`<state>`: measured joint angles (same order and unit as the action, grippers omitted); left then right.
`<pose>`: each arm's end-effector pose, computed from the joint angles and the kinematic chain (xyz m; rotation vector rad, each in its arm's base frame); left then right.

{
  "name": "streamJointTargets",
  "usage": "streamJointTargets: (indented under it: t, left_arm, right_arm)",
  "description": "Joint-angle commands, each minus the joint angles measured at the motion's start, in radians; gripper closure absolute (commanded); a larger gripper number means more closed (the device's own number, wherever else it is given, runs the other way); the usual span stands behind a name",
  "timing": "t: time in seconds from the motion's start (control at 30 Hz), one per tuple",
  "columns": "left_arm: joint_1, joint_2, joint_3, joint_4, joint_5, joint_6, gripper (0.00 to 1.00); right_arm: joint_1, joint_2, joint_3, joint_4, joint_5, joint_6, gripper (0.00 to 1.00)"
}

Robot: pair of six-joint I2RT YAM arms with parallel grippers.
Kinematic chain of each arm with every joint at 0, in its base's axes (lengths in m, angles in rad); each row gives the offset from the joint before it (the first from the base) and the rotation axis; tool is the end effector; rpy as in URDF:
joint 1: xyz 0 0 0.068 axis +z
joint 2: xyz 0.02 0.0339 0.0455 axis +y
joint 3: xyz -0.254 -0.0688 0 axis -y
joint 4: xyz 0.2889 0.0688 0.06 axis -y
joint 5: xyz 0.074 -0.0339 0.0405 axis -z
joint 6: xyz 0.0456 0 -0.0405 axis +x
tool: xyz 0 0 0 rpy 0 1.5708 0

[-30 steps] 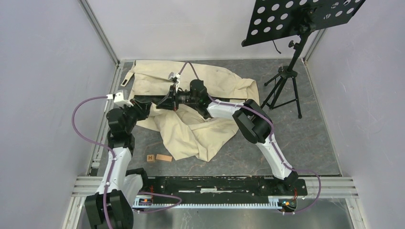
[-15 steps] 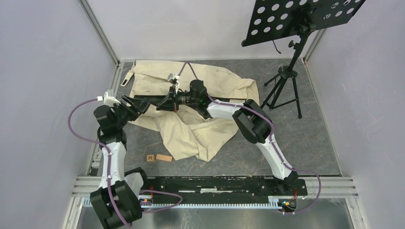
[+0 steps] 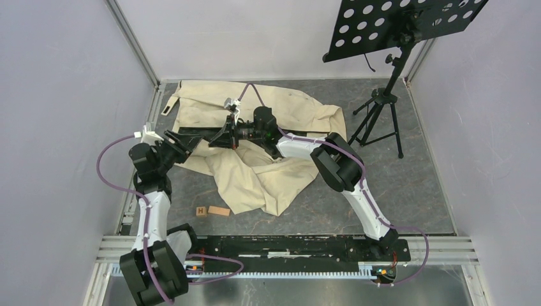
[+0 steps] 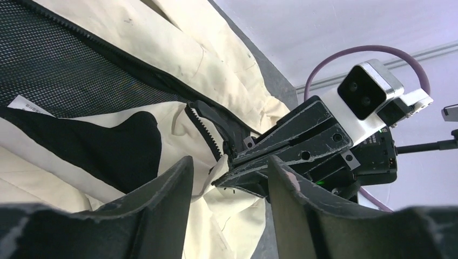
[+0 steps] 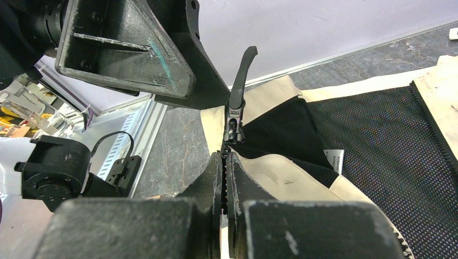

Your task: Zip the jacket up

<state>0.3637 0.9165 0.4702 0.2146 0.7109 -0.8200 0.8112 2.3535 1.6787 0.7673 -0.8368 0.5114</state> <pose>0.2513 0.0638 0.2195 -0.5571 1.7629 -0.9590 0.3654 0.4339 0.1696 -1.0001 1.4501 1.6222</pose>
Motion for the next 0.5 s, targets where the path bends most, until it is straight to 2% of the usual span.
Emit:
streamJointTargets:
  t: [0.0, 0.1, 0.3, 0.47]
  left_arm:
    - [-0.005, 0.010, 0.004, 0.037, -0.035, -0.030, 0.43]
    - [-0.005, 0.025, -0.006, 0.075, -0.006, -0.040, 0.53]
    - [-0.006, 0.033, -0.023, 0.091, 0.009, -0.041, 0.54]
    - [-0.006, 0.051, -0.032, 0.104, 0.021, -0.041, 0.65]
  right_arm:
    - [0.003, -0.069, 0.013, 0.029, 0.024, 0.001, 1.00]
    - [0.006, -0.068, 0.018, 0.022, 0.031, -0.001, 1.00]
    - [0.013, -0.067, 0.020, 0.008, 0.036, -0.011, 1.00]
    - [0.014, -0.069, 0.020, 0.007, 0.043, -0.012, 1.00]
